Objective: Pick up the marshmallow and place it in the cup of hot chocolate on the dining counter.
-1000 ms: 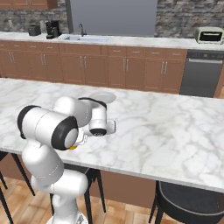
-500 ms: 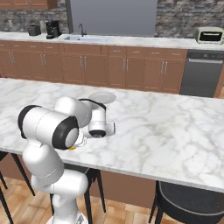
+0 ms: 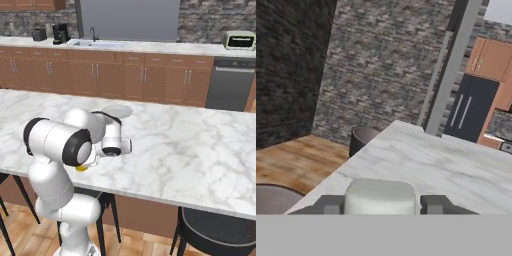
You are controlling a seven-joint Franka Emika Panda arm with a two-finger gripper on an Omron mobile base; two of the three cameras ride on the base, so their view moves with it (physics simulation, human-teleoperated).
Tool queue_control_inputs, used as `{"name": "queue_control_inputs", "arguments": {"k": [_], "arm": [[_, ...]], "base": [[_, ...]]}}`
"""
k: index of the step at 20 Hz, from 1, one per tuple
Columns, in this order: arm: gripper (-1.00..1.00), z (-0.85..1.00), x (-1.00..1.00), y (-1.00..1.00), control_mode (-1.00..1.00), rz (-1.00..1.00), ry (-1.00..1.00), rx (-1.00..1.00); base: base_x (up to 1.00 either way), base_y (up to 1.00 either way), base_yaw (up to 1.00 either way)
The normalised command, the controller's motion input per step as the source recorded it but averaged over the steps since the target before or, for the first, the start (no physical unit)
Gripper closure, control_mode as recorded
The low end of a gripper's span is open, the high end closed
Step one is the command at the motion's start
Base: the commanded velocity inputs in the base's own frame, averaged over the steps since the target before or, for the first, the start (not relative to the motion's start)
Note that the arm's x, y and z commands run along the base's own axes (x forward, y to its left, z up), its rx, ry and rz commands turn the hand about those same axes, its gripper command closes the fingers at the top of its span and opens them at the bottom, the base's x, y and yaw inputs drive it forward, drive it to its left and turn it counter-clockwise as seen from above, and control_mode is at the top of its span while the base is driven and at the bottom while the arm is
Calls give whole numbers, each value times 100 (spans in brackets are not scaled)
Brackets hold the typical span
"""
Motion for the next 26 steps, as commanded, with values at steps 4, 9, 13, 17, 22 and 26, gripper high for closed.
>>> {"name": "queue_control_inputs", "arguments": {"k": [4,9,13,17,22,26], "arm": [[-100,0,18,-2,-100,0,0,0],[-100,0,9,0,-100,0,0,0],[-100,6,-10,0,-100,0,-2,0],[-100,57,-67,0,-100,0,-19,0],[-100,88,-100,0,-100,1,-48,0],[-100,98,-100,0,-100,3,-57,0]], "base": [[0,0,0],[0,0,0],[0,0,0],[0,0,0],[0,0,0],[0,0,0]]}}
